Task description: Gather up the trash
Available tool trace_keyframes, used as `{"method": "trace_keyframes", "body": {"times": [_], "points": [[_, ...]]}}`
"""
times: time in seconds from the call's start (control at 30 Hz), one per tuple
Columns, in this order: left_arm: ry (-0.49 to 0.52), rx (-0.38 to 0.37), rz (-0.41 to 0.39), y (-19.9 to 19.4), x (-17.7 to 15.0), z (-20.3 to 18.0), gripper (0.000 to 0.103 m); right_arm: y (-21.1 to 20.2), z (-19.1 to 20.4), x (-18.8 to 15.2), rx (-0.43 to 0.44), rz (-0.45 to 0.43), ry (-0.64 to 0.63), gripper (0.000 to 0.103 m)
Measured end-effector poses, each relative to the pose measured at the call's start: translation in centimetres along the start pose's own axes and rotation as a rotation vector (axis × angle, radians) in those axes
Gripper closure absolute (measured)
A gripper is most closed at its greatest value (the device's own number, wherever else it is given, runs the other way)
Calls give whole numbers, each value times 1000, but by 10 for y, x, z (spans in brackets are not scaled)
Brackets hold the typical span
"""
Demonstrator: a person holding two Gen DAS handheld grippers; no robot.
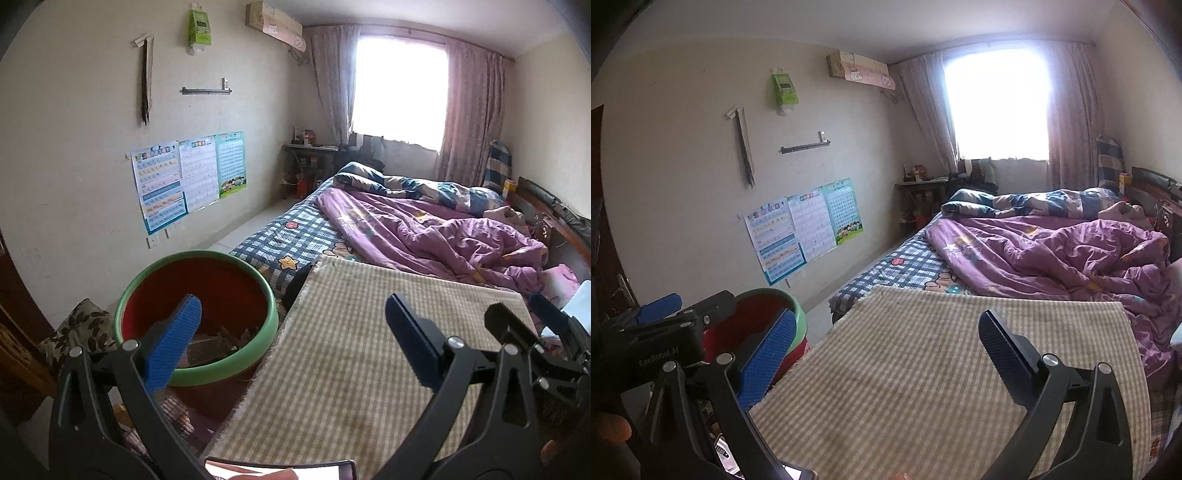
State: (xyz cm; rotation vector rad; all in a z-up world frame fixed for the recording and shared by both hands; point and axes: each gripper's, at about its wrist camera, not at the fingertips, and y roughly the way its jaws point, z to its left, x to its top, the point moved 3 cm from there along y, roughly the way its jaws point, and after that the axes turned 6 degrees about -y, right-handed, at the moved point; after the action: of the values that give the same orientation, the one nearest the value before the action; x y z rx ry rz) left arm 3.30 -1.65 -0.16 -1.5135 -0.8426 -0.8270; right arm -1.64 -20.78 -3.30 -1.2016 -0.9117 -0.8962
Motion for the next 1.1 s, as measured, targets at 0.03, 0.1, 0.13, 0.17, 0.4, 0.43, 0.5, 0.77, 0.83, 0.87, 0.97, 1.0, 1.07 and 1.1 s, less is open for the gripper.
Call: {"method": "trace_keyframes", "body": {"times": [0.03,0.1,0.13,0.17,0.4,0.43,0.5,0.77,0.83,0.87,0.97,1.0,1.07,1.1], "points": [[0,2,2,1,0,0,5,0,0,0,1,3,1,7],[4,5,9,2,0,0,5,1,1,-1,2,6,4,7],[5,6,10,2,-1,0,5,1,0,-1,2,7,5,7],[6,6,12,3,-1,-1,5,1,-1,-1,1,7,6,7],[12,-1,19,6,-2,-3,5,1,-4,0,-9,10,5,7],[13,-2,21,6,-3,-3,5,1,-5,-1,-9,12,5,7],[15,-2,24,7,-3,-3,5,2,-5,-2,-9,15,5,7],[20,-4,44,14,-6,-7,5,7,-10,-5,-11,34,14,7],[23,-6,50,16,-8,-9,5,8,-12,-6,-12,39,19,7],[25,-10,55,18,-8,-10,5,9,-14,-6,-13,43,21,7],[36,-24,57,23,-12,-17,5,12,-22,-9,-17,56,30,7],[44,-29,68,28,-13,-21,5,14,-26,-12,-21,66,35,7],[71,-59,142,47,-22,-37,6,18,-37,-20,-40,95,41,7],[81,-71,196,60,-29,-48,6,22,-44,-25,-60,118,42,7]]}}
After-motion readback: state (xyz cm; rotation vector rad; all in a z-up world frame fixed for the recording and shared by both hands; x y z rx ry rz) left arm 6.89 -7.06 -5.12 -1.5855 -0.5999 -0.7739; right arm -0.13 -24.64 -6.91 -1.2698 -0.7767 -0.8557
